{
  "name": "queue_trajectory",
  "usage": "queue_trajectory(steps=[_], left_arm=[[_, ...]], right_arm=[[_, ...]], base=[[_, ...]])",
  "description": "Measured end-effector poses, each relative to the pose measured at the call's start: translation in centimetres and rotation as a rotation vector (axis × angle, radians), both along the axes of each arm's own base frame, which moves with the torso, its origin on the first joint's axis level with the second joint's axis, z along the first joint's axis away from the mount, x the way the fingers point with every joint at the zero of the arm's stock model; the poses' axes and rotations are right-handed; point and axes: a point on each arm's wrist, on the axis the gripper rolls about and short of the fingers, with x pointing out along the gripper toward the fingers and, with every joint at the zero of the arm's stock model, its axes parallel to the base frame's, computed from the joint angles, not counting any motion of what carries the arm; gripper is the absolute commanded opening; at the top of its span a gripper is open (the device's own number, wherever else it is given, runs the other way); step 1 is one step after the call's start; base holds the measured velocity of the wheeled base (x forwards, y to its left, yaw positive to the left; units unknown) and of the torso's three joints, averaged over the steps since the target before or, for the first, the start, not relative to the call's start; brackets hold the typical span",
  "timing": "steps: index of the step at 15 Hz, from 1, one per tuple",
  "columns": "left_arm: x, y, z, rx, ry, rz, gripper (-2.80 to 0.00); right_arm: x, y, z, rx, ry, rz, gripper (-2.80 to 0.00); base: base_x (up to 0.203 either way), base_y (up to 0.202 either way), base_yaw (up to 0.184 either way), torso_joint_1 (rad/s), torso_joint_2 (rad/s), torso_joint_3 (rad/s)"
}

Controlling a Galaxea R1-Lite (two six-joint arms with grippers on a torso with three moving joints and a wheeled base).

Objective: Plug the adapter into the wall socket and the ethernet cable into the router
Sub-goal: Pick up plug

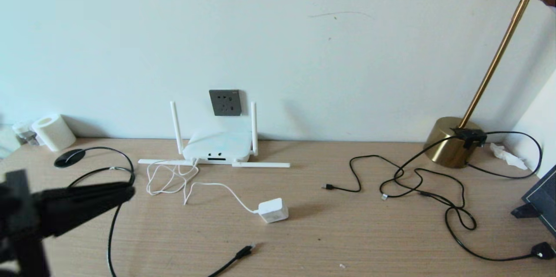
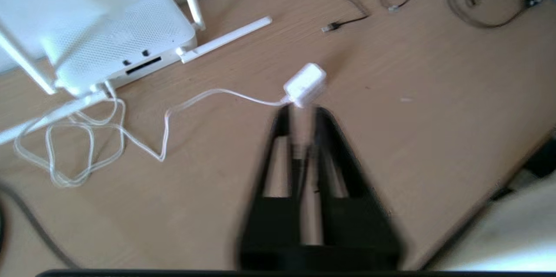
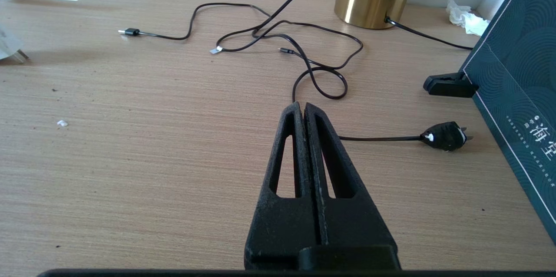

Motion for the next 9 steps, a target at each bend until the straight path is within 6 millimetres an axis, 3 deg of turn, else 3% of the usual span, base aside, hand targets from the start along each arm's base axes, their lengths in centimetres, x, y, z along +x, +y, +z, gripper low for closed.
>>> queue_trajectory(steps=[2,5,9], left_arm=[[5.6,-1.0,-0.7,0.072,0.020,-0.033,0.00],[12.0,-2.3,-3.1,0.235,-0.037,-0.153,0.00],[16.5,-4.0,-6.1,0.400,-0.155,-0.426,0.00]], right_arm=[[0.0,0.0,0.0,0.000,0.000,0.000,-2.80],[0.0,0.0,0.0,-0.001,0.000,0.000,-2.80],[0.0,0.0,0.0,0.000,0.000,0.000,-2.80]], base=[[0.000,0.000,0.000,0.000,0.00,0.000],[0.000,0.000,0.000,0.000,0.00,0.000],[0.000,0.000,0.000,0.000,0.00,0.000]])
